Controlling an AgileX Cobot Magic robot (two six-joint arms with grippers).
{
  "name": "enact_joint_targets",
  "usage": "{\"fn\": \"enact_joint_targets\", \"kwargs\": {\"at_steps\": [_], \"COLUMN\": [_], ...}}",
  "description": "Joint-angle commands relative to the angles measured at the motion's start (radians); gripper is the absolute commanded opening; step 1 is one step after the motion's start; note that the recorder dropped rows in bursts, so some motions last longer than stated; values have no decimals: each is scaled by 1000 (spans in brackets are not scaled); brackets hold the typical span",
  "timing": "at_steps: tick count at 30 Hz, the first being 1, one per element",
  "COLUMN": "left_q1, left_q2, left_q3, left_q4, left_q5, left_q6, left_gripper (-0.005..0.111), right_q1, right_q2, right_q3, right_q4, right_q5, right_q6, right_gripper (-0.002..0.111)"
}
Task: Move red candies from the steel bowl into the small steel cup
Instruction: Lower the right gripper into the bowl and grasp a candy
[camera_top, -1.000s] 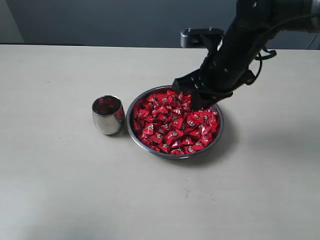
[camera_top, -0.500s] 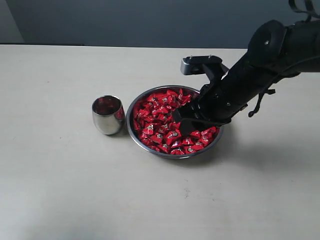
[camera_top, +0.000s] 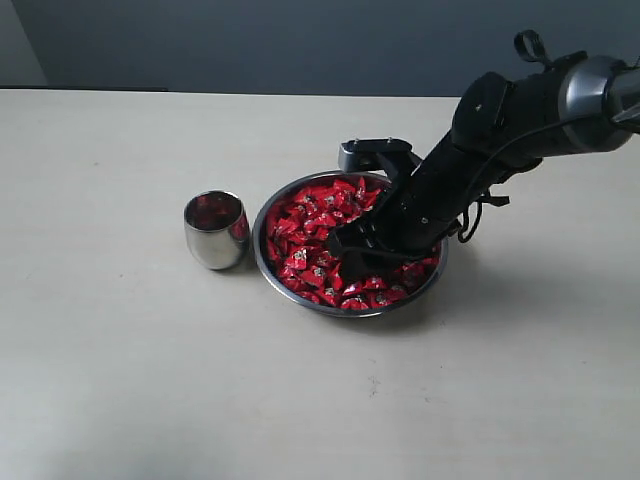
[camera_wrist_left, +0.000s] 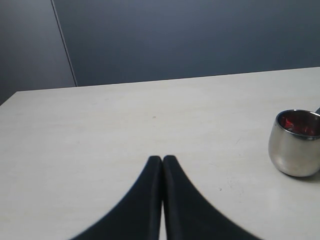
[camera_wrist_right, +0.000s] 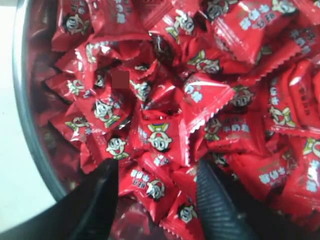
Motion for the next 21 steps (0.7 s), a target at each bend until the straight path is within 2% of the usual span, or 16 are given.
{"fn": "enact_joint_targets", "kwargs": {"at_steps": [1, 6, 8, 13, 15, 21], "left_q1": [2, 2, 2, 2, 2, 2], "left_q2": [-5, -5, -5, -5, -5, -5], "left_q3": [-8, -8, -8, -8, -8, -8], "left_q4": [2, 2, 2, 2, 2, 2], "left_q5": [-2, -2, -2, -2, -2, -2], "left_q6": [-2, -2, -2, -2, -2, -2], "left_gripper": [0, 0, 0, 0, 0, 0], "right_q1": [-6, -6, -6, -6, -6, -6], "right_q2": [25, 39, 42, 46, 46, 1], "right_q3": [-24, -30, -30, -30, -30, -30], "right_q4": [29, 57, 46, 17, 15, 13], "right_q5": [-5, -1, -3, -11, -11, 11], "right_q6": [-29, -54, -54, -54, -54, -52], "right_gripper": [47, 47, 42, 9, -1, -1]}}
